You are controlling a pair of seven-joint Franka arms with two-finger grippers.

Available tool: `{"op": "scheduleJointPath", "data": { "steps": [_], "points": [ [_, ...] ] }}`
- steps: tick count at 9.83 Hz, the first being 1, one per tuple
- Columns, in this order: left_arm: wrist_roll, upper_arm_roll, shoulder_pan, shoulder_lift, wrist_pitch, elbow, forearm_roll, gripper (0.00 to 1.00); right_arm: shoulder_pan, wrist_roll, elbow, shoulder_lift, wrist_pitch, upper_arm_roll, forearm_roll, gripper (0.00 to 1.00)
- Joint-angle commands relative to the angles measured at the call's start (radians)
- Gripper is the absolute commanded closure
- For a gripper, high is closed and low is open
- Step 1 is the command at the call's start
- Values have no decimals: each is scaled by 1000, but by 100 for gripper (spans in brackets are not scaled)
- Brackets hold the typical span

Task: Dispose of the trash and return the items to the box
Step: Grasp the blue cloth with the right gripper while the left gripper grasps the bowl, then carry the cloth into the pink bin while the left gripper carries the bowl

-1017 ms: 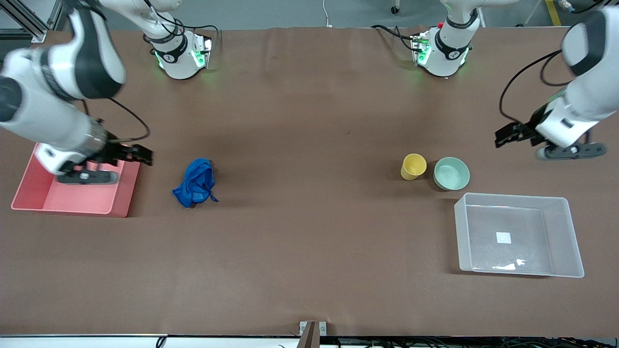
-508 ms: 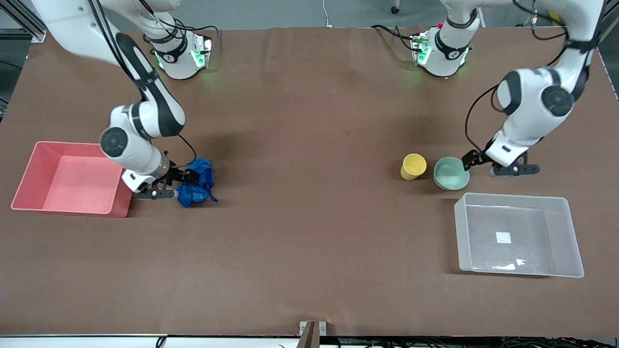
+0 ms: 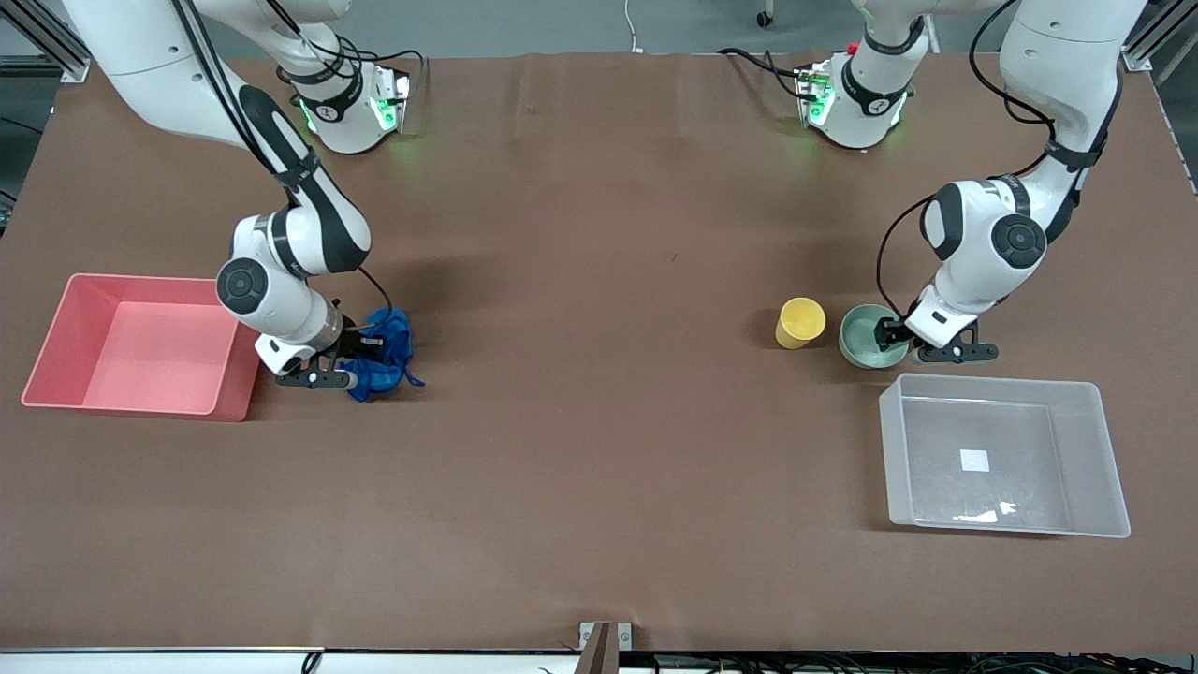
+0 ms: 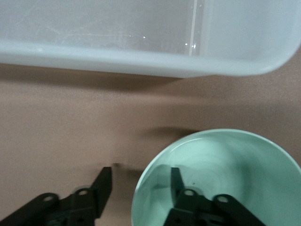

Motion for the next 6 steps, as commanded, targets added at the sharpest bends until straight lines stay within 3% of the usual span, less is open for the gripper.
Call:
{"op": "scheduleJointPath", "data": {
  "steps": [1, 2, 4, 5, 6],
  "points": [
    [14, 1, -4, 21, 4, 4, 1, 100, -5, 43, 0, -8, -10, 5, 3, 99],
    [13, 1, -5, 18, 4, 4, 1, 100, -7, 43, 3, -20, -51, 5, 3, 99],
    [2, -1, -8, -46, -19, -4, 1, 100, -30, 44, 92, -139, -304, 2, 3, 99],
    [16, -1, -6, -142, -100, -25, 1, 100, -59, 34, 180, -190, -470, -9, 3, 99],
    [17, 1, -5, -250, -273, -18, 1, 100, -62, 22, 262, -233, -600, -54, 2, 99]
  ]
}}
